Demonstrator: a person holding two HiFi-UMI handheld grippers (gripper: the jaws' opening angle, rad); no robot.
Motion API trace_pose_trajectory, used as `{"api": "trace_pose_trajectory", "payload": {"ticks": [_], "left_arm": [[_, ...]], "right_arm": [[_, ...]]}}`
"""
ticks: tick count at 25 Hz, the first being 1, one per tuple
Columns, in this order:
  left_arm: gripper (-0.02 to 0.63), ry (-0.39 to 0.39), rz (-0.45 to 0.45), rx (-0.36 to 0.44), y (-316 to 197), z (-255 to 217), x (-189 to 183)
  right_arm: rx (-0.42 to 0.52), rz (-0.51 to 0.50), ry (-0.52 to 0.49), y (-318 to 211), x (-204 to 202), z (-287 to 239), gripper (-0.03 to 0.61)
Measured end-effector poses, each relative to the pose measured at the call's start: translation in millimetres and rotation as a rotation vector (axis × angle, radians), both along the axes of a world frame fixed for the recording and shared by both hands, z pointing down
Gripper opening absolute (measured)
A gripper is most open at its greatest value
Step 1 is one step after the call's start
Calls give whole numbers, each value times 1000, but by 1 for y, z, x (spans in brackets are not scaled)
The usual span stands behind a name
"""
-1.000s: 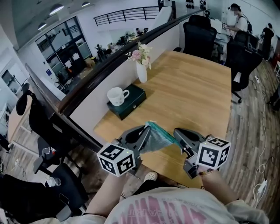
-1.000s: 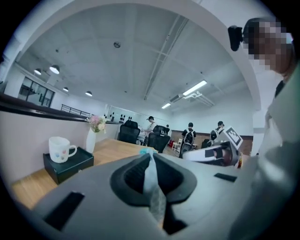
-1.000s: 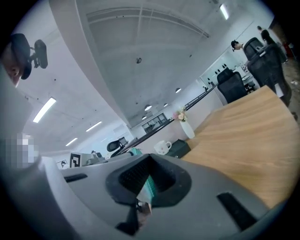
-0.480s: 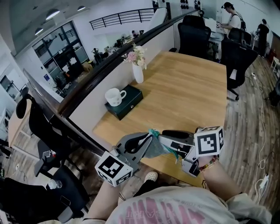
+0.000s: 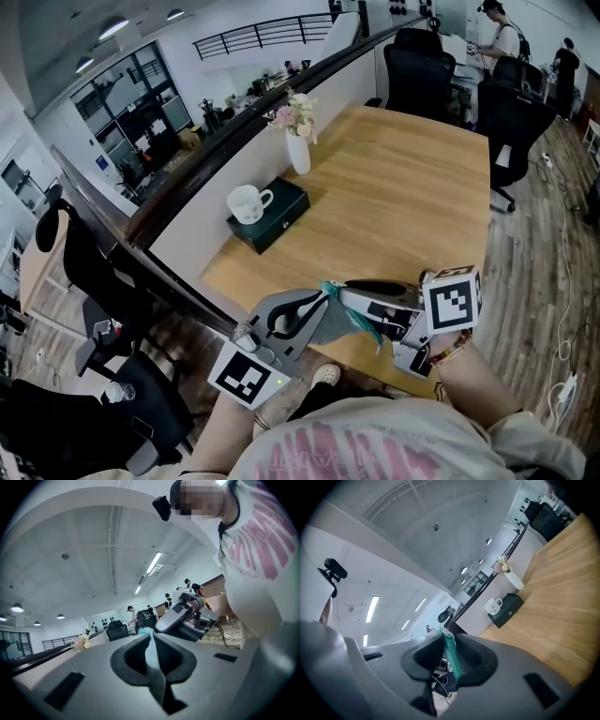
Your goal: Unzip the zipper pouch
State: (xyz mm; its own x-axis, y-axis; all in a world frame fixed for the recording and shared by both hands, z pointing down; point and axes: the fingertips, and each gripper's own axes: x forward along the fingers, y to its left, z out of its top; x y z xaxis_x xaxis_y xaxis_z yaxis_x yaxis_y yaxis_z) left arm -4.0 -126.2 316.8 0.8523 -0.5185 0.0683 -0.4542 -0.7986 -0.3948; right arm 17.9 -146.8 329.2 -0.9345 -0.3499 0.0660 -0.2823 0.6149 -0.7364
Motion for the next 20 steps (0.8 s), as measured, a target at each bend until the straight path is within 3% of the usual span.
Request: {"api": "trace_pose_trajectory", "payload": {"ticks": [11,14,20], "left_arm": [[15,-108,-22,33,0,8,-4],[15,-106,-30,42,-1,9,-4],[15,-118,-69,72,-5,10,-6]], "right_arm": [[55,-13,-33,-8,-6,-16,77],[36,5,-56,-13,-5,-18,35],[-28,30,-136,-18,-8,-22,40]]}}
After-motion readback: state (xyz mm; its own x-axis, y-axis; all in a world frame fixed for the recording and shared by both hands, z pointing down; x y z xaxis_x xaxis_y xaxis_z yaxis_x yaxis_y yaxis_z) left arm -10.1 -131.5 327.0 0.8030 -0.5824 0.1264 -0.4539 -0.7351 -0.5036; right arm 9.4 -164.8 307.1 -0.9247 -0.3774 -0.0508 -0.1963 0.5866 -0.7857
